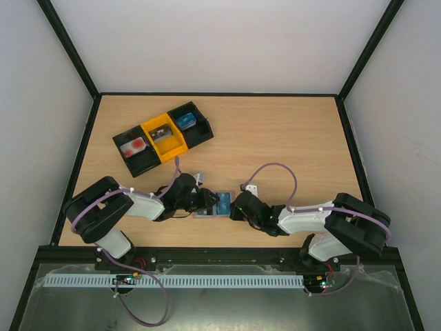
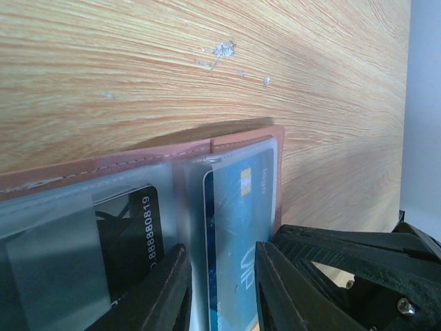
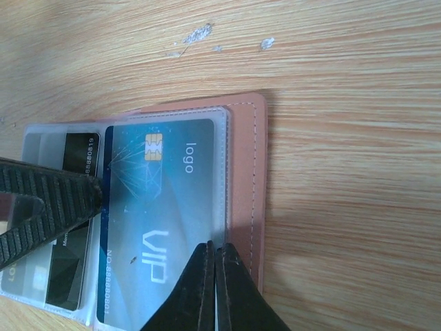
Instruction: Take the credit cards out of the card holder
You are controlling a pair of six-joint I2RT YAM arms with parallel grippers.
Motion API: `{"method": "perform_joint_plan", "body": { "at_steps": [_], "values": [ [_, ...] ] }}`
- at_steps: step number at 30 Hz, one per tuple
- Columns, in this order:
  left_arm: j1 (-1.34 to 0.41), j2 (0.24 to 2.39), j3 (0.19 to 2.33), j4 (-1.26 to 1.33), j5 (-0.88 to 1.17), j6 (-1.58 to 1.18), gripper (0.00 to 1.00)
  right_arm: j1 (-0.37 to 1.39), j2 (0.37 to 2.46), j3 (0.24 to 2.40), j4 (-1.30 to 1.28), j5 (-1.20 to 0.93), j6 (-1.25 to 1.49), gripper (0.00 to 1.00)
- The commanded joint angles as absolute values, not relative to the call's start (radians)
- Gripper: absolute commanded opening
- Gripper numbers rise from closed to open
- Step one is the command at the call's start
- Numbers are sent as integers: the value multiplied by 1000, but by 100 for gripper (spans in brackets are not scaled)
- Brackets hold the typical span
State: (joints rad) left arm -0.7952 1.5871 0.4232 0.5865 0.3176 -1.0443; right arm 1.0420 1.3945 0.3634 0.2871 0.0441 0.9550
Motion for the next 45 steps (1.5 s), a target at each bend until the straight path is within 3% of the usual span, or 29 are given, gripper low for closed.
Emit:
{"method": "perform_joint_plan", "body": {
  "at_steps": [1,8,17,34,45],
  "values": [
    [-790,1597,405,594,286,-1042,27,1046,1383,364,219,19,950,2],
    [-791,1586,399,584,285,-1031,29,1046,1301,431,132,82,916,6],
    [-790,1581,395,574,285,-1023,31,1044,1363,480,127,104,897,5],
    [-791,1609,392,608,303,-1017,36,1036,1486,367,276,14,985,2],
    [-791,1585,366,666,312,-1034,21,1037,1486,348,292,14,997,2]
  ]
}}
